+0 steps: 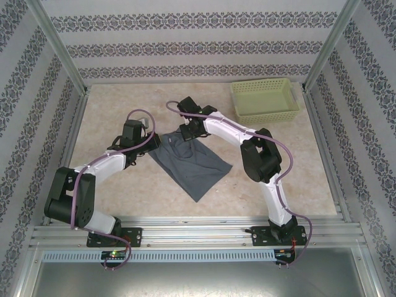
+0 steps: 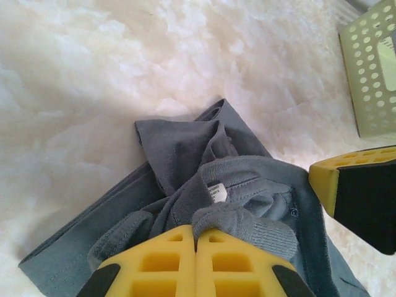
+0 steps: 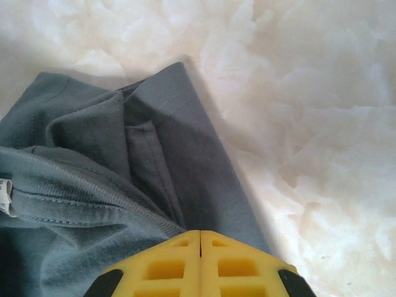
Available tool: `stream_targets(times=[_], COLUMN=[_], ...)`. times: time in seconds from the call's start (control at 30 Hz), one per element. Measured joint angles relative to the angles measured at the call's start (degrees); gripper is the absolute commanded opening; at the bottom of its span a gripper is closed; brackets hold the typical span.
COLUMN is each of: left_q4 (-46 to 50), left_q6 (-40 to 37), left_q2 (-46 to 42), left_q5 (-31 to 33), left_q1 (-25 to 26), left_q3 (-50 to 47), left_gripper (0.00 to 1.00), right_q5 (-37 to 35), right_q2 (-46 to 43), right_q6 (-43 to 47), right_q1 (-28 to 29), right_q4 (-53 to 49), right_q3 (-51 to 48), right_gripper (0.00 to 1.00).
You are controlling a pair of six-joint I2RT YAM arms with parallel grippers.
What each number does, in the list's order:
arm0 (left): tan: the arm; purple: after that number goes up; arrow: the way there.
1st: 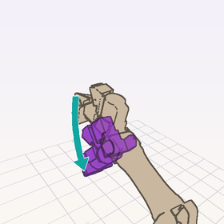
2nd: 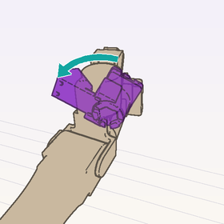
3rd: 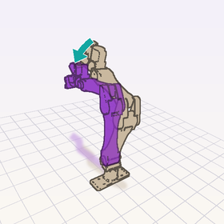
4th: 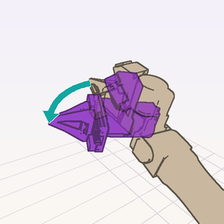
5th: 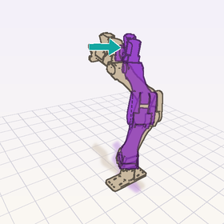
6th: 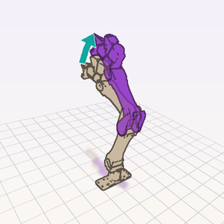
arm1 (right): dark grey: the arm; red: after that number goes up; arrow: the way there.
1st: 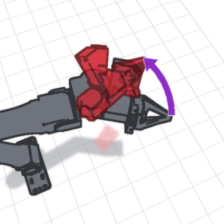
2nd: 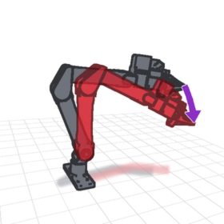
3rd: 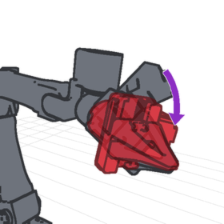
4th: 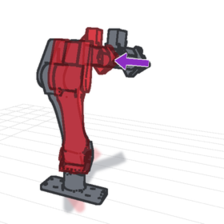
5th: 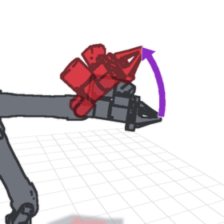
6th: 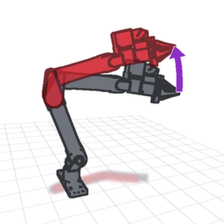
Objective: Fold the inside-out t-shirt
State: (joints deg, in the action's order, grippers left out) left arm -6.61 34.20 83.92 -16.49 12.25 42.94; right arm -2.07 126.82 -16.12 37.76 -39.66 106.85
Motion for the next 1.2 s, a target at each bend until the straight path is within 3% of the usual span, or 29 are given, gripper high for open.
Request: stream_targets(times=[0.37,0.53,0.73,0.97,1.1,1.17,1.2], left_q4=[-6.34,-10.1,-12.24,-12.98,-12.94,-12.41,-11.74], left_q6=[1.62,2.29,3.85,6.43,6.69,6.82,6.82], left_q2=[-1.05,-1.01,4.66,11.56,12.28,12.26,12.15], left_q5=[-1.57,-1.05,-0.66,-2.47,-3.02,-3.08,-2.97], left_q1=[-0.31,-1.44,-5.73,-6.73,-6.75,-6.75,-6.75], left_q3=[-2.19,-3.45,-4.57,-4.57,-4.52,-4.02,-3.69], left_gripper=[0.0,0.0,0.0,0.0,0.09,0.19,0.26], right_q5=[-10.99,-12.98,-14.67,-14.99,-14.56,-14.32,-14.12], right_q2=[-5.51,-6.64,-0.81,8.68,12.22,13.77,14.38], right_q6=[1.68,3.13,5.31,9.07,11.19,12.02,12.15], right_q1=[-0.13,-0.13,-0.15,-0.17,-0.17,-0.17,-0.2], right_q4=[-1.11,-0.92,-0.66,-0.92,-0.92,-1.16,-1.42], right_q3=[2.27,7.93,13.53,18.1,21.81,24.41,25.57], right_gripper=[0.0,0.0,0.0,0.0,0.0,0.0,0.07])
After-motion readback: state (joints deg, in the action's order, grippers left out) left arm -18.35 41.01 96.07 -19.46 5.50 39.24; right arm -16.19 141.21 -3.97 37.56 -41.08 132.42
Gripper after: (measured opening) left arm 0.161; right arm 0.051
